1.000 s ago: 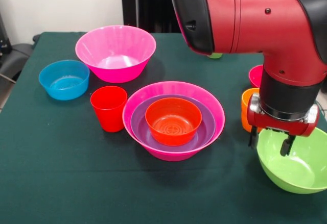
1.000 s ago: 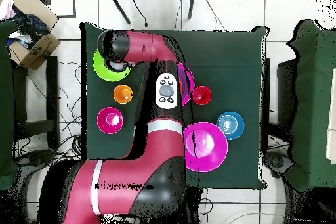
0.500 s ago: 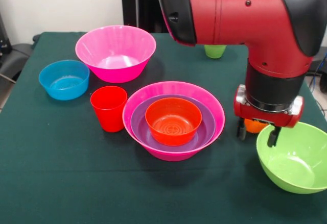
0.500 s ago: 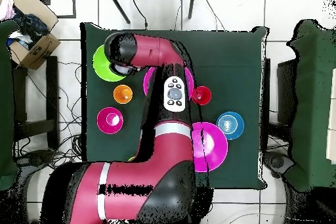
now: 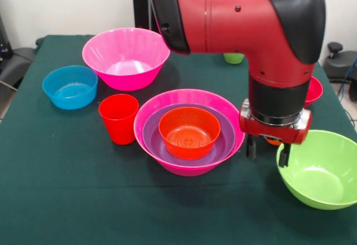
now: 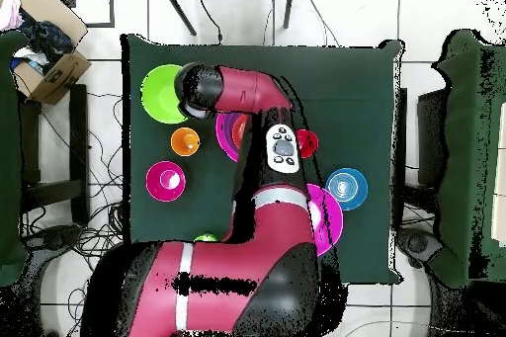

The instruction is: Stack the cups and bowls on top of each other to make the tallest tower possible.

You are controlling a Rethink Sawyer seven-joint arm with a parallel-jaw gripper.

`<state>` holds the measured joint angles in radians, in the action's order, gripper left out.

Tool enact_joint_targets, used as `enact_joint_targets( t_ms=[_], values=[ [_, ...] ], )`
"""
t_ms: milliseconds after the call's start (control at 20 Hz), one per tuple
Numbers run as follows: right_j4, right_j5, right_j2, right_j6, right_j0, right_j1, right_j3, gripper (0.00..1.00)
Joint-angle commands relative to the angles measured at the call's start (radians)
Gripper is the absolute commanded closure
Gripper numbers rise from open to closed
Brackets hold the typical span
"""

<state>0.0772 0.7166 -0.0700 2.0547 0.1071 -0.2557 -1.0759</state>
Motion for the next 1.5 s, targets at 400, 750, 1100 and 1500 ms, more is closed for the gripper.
enact_joint_targets(
  t_ms=[400, 750, 1100, 1500],
  values=[
    [-0.072, -0.157, -0.197, -0.119, 0.053, -0.001, -0.167, 0.00],
    [-0.075, -0.134, -0.203, -0.104, 0.054, -0.011, -0.178, 0.00],
    [-0.085, -0.122, -0.199, -0.098, 0.049, -0.014, -0.180, 0.00],
    [-0.102, -0.124, -0.187, -0.103, 0.047, -0.007, -0.181, 0.00]
  ],
)
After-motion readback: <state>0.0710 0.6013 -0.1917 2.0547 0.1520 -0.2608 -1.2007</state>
